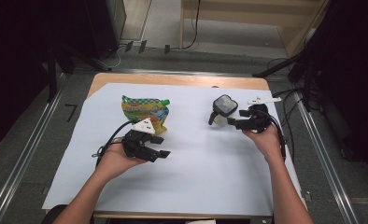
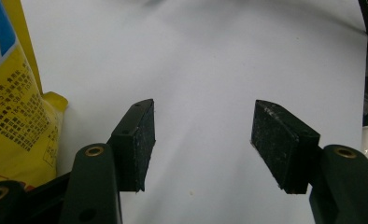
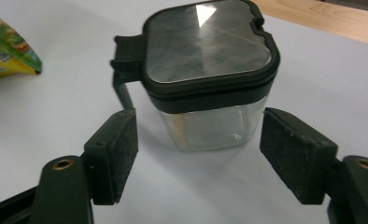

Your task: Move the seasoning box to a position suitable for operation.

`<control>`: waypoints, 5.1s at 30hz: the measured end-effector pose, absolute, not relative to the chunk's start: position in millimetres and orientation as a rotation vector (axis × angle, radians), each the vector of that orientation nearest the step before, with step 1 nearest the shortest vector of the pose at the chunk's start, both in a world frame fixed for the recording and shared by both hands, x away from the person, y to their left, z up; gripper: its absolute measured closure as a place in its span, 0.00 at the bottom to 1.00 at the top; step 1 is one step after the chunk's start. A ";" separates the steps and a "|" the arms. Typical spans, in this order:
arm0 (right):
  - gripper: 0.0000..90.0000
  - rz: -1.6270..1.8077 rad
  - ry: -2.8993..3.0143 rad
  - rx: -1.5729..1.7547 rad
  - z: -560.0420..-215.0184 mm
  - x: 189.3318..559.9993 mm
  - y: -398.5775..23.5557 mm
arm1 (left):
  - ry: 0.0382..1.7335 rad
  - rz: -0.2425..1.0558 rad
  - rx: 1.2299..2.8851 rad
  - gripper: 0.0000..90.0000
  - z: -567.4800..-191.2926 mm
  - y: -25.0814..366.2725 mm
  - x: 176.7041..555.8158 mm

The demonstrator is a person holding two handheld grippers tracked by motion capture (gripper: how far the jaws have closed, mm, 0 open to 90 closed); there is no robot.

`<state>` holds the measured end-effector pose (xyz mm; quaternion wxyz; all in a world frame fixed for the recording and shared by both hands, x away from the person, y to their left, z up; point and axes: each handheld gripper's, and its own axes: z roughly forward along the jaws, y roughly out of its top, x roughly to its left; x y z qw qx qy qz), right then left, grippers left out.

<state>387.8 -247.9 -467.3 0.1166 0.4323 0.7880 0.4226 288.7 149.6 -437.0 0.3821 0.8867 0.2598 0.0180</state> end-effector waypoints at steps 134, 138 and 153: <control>0.17 1.304 2.391 0.876 -513.2 286.2 -111.8 | 0.673 -0.040 2.237 0.47 -447.3 143.0 299.4; 0.17 1.305 2.395 0.882 -513.0 286.3 -112.2 | 0.675 -0.040 2.241 0.47 -447.6 142.3 299.4; 0.16 1.309 2.446 0.956 -496.3 277.8 -130.7 | 0.672 -0.033 2.237 0.47 -446.3 142.9 298.1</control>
